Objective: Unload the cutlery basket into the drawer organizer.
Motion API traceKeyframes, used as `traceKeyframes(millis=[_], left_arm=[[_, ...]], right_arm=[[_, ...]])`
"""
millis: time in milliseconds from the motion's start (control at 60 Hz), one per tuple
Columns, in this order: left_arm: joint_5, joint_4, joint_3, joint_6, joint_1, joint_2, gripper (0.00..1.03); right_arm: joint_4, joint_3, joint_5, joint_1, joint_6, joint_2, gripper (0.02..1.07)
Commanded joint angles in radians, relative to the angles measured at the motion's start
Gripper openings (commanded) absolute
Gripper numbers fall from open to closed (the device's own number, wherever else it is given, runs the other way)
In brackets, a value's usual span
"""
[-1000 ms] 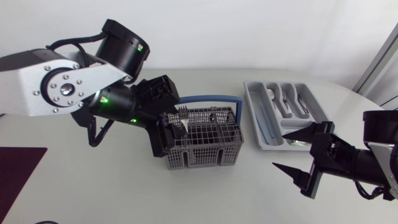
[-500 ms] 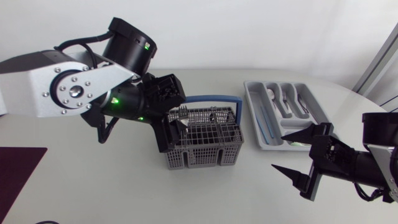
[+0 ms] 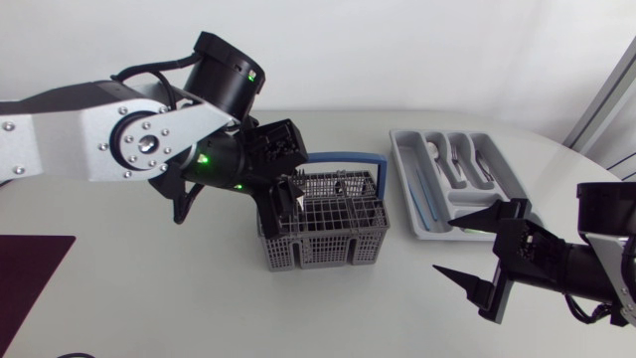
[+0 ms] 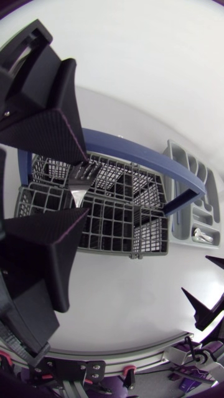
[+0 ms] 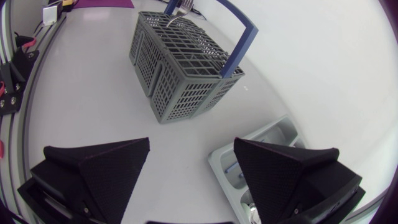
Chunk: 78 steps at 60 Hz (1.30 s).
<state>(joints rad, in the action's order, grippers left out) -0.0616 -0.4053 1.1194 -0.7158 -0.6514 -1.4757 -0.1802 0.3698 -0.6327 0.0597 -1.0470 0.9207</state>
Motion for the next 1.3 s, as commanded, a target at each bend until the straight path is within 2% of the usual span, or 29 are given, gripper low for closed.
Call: traceKeyframes(millis=[0,150,317,433,717,967,1117,1283], left_arm=[[0.006,0.008,0.026,-0.02,-0.011,-0.032,0.43],[0.006,0.029,0.026,-0.011,-0.011,-0.038,0.23],[0.006,0.033,0.019,0.001,-0.013,-0.032,0.16],[0.006,0.072,-0.017,0.021,-0.011,0.009,0.15],[0.036,0.063,-0.012,0.035,-0.017,0.055,0.14],[0.059,0.051,-0.053,0.15,-0.045,0.135,0.15],[0.125,0.056,-0.076,0.17,-0.093,0.176,0.15],[0.171,0.056,-0.082,0.177,-0.109,0.193,0.15]], right_arm=[[-0.002,-0.029,-0.01,-0.006,0.005,-0.006,1.0],[0.001,-0.035,-0.01,-0.006,0.001,-0.006,1.0],[0.002,-0.042,-0.01,-0.008,0.002,-0.008,1.0],[0.002,-0.054,-0.01,-0.008,0.001,-0.016,1.0],[0.002,-0.057,0.004,-0.035,0.019,-0.036,1.0],[0.007,-0.057,0.01,-0.049,0.024,-0.037,1.0],[0.01,-0.063,0.014,-0.057,0.028,-0.037,1.0],[0.01,-0.065,0.019,-0.063,0.031,-0.04,1.0]])
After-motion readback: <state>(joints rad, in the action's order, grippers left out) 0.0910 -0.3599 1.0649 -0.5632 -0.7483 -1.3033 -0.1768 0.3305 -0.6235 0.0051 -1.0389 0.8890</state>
